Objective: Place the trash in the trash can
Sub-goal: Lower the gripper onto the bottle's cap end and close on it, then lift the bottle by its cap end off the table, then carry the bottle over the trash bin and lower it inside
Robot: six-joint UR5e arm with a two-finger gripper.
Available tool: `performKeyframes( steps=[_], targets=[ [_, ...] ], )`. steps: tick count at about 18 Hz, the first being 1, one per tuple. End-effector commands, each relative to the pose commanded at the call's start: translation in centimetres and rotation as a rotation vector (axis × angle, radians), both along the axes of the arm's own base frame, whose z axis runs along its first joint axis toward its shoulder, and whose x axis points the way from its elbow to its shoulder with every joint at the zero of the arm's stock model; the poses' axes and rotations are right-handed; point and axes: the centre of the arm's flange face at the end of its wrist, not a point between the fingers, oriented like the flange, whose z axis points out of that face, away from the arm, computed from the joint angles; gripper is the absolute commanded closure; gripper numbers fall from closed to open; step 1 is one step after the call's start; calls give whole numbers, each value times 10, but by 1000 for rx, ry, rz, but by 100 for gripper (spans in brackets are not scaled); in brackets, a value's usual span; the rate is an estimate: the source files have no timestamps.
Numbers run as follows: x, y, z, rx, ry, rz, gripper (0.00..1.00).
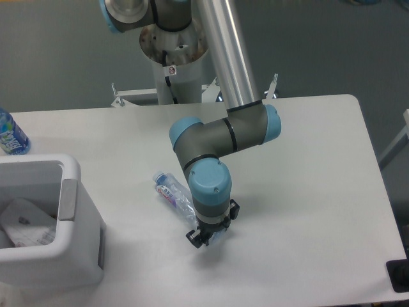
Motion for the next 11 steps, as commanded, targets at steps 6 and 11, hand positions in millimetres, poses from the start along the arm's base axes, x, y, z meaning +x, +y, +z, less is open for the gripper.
performKeyframes(
  steps=[6, 11],
  targets=[
    [-45, -8, 129, 207, 124, 98, 38],
    [-54, -1, 230, 359, 237, 133, 39]
  ],
)
